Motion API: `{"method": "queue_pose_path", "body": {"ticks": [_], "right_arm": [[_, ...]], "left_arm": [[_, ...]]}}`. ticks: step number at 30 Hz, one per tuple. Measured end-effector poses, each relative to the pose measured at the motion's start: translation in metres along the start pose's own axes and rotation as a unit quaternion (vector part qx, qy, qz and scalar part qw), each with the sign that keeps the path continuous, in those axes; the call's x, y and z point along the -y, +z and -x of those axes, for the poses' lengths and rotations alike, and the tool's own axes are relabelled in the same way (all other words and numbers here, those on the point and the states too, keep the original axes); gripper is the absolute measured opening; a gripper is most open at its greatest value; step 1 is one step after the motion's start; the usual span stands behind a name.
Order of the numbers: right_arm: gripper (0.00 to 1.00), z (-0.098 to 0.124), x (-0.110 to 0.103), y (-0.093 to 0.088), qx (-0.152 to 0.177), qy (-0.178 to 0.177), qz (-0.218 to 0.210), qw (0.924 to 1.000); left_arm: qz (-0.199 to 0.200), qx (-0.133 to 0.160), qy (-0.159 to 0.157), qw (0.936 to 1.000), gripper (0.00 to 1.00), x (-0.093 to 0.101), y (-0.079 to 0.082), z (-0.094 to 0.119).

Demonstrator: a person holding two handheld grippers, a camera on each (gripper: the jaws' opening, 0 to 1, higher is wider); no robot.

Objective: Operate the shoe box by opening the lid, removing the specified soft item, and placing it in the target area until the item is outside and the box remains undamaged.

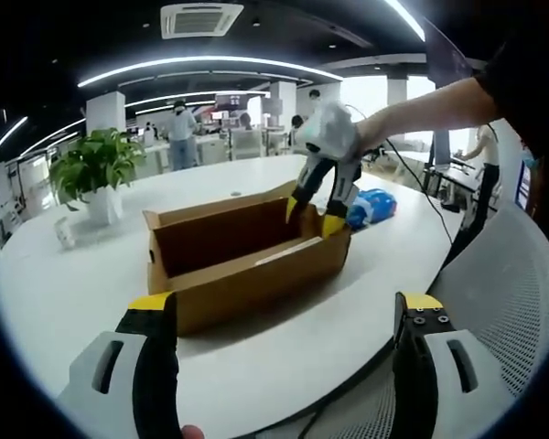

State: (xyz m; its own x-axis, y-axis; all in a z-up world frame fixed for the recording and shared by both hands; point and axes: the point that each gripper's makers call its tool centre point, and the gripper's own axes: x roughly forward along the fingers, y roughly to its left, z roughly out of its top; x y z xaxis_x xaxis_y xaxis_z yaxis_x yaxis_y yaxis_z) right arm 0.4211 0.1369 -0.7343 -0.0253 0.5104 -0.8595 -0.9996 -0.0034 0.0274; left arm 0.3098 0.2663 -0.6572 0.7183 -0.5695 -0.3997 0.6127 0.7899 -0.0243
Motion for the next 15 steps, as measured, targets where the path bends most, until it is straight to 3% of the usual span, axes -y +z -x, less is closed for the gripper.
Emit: {"method": "queue_pose_path", "body": {"ticks": [6,12,15], "right_arm": [[0.38,-0.0067,-0.0071,-0.0059,-0.009,0.008,-0.002,0.9999],[0.29,-0.003,-0.0004,-0.0091,-0.021,-0.015,0.017,0.9995],[0.29,-0.0034,-0.0016,-0.0078,-0.018,-0.013,0.018,0.9996]], "left_arm": [[0.003,0.001,0.004,1.0,0.97,-0.0017,0.0001,0.0002],[0.001,0.001,0.003,1.0,0.97,-0.0012,0.0001,-0.0002],[0.001,0.001,0.003,1.0,0.97,-0.0011,-0.0001,-0.0002]]}}
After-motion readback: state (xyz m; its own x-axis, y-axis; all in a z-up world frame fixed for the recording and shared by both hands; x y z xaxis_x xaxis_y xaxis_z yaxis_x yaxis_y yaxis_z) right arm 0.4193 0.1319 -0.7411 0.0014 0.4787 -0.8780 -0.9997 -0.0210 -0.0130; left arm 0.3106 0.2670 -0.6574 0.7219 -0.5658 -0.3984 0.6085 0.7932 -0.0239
